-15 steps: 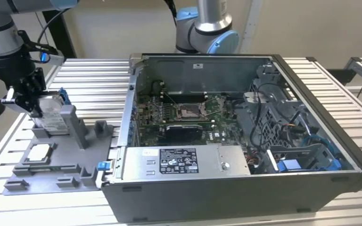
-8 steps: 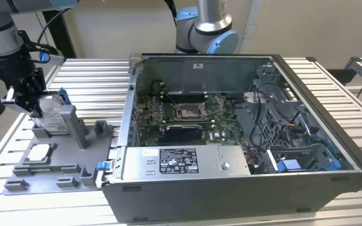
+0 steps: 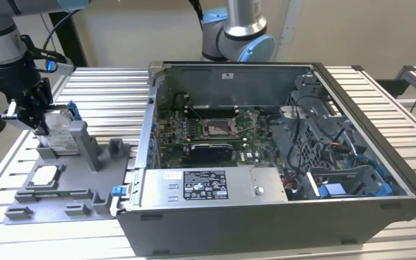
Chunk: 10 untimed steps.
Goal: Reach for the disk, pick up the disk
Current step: 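Pick up the disk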
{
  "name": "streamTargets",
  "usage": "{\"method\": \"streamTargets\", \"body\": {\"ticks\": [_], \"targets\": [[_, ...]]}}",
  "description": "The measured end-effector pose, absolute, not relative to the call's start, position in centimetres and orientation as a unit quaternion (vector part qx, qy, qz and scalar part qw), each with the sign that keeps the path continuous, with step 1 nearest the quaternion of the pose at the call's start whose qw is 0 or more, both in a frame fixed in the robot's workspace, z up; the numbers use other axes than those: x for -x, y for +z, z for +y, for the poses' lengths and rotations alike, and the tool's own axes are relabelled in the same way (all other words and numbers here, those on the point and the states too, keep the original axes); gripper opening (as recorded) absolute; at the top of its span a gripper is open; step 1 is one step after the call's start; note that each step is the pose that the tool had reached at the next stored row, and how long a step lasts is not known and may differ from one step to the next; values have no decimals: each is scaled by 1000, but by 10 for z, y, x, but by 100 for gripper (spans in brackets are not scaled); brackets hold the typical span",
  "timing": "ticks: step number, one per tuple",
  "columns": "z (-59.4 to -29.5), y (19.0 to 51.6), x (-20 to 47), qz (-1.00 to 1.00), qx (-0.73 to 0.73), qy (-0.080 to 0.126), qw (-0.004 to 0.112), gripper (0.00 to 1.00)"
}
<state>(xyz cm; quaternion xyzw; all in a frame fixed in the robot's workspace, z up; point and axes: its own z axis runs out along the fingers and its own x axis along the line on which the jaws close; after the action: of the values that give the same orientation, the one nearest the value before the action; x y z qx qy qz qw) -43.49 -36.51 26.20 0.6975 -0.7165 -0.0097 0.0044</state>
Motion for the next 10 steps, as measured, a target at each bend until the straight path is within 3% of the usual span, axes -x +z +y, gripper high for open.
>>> {"method": "streamTargets", "body": {"ticks": [10], "targets": [[-365,277,435,-717,-697,-10,4,0]]}}
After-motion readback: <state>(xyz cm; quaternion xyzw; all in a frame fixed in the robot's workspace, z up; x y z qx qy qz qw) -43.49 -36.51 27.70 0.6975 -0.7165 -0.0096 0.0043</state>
